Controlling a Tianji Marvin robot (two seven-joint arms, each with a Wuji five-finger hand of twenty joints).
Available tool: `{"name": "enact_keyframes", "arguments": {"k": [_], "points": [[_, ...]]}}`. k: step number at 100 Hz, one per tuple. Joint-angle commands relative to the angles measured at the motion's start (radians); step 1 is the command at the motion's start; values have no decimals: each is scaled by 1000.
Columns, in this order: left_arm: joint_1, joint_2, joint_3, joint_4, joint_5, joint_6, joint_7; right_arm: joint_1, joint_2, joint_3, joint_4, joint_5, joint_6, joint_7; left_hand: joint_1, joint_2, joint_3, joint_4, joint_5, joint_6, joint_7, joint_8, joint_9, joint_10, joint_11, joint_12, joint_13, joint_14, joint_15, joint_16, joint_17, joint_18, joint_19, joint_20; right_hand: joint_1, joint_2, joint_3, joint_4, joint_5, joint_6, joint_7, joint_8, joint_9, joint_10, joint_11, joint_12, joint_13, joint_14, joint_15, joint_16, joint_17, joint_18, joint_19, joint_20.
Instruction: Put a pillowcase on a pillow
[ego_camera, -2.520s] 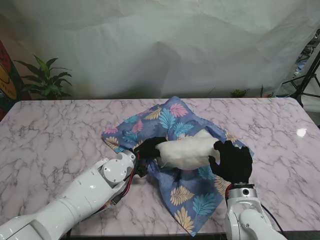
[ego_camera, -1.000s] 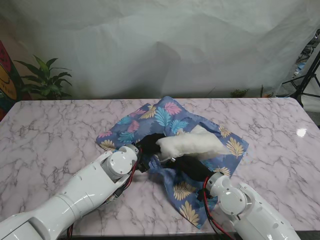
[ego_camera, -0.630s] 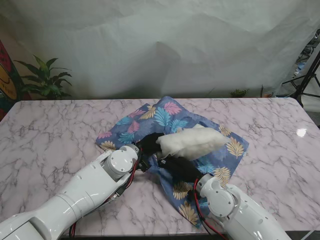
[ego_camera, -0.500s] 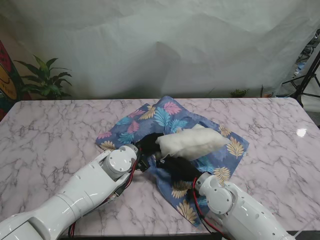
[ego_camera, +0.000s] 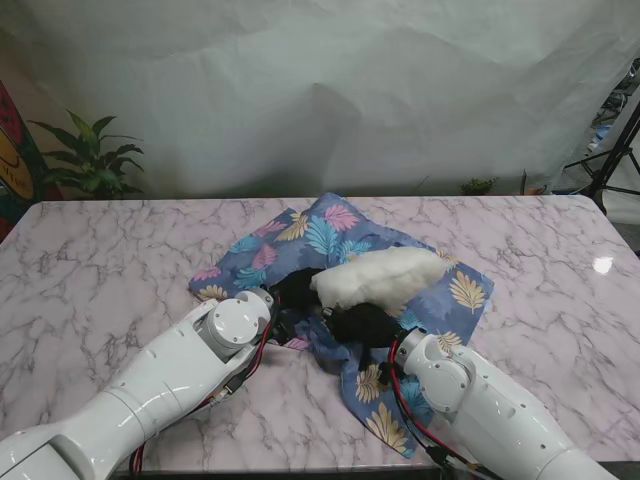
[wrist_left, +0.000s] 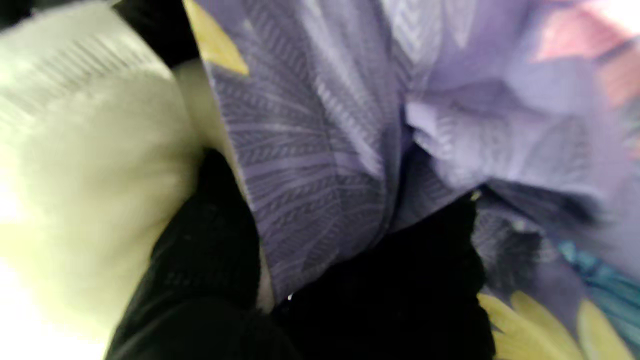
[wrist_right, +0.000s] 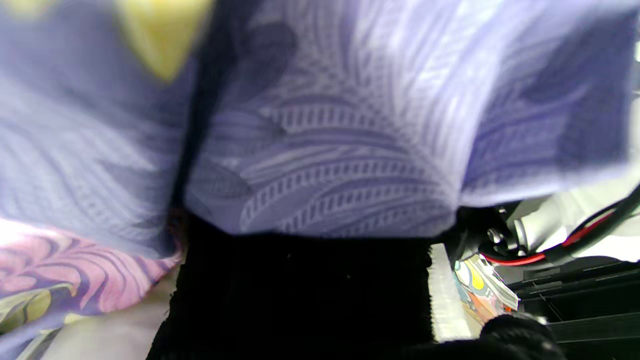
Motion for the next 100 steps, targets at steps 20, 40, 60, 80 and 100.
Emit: {"name": "enact_keyframes", "arguments": {"k": [20,40,60,80,100], "points": [[16,0,34,34,14,-15,-55,-36,2,41,-61,-46,18,-47,179,112,285,86,54,-28,142,60,95,6,136,29,177,-129,120,31,-30,-19,5,-3,60,-29,-13,26,-63,-141,68,176,-47,20,55,94,96,40,391,212,139,154,204,60],[16,3,37,29,18,-18,-59,-35,-7,46,-53,-38,8,-69,178,114,284,86,52,-29,141,61,93,5,137,31,176,-128,120,30,-35,-17,3,-3,34,-109,63,23,-274,-123,33,183,-227,52,124,129,100,-67,799,373,461,235,380,0],[13,6,44,33,27,-27,-63,-43,16,62,-91,-2,23,33,180,116,279,88,51,-31,142,66,91,6,138,33,174,-128,120,30,-37,-18,2,-4,-151,-206,344,-13,-318,-90,-37,115,-254,71,144,134,102,-163,1058,513,604,162,755,156],[1,7,65,51,50,-43,-72,-98,78,132,-245,-103,98,180,181,118,277,88,48,-33,144,71,90,5,141,35,173,-129,120,30,-39,-22,2,-4,-150,-164,276,-5,-395,-33,-193,-24,-297,66,30,51,103,-189,1068,517,622,99,832,242],[-5,9,77,57,63,-49,-75,-160,128,196,-402,-161,244,385,182,118,275,88,46,-33,143,74,89,8,142,36,173,-129,120,30,-39,-25,3,-4,-105,-182,222,2,-604,76,-283,-148,-468,97,-12,-7,99,-54,774,375,663,-267,927,338]]}}
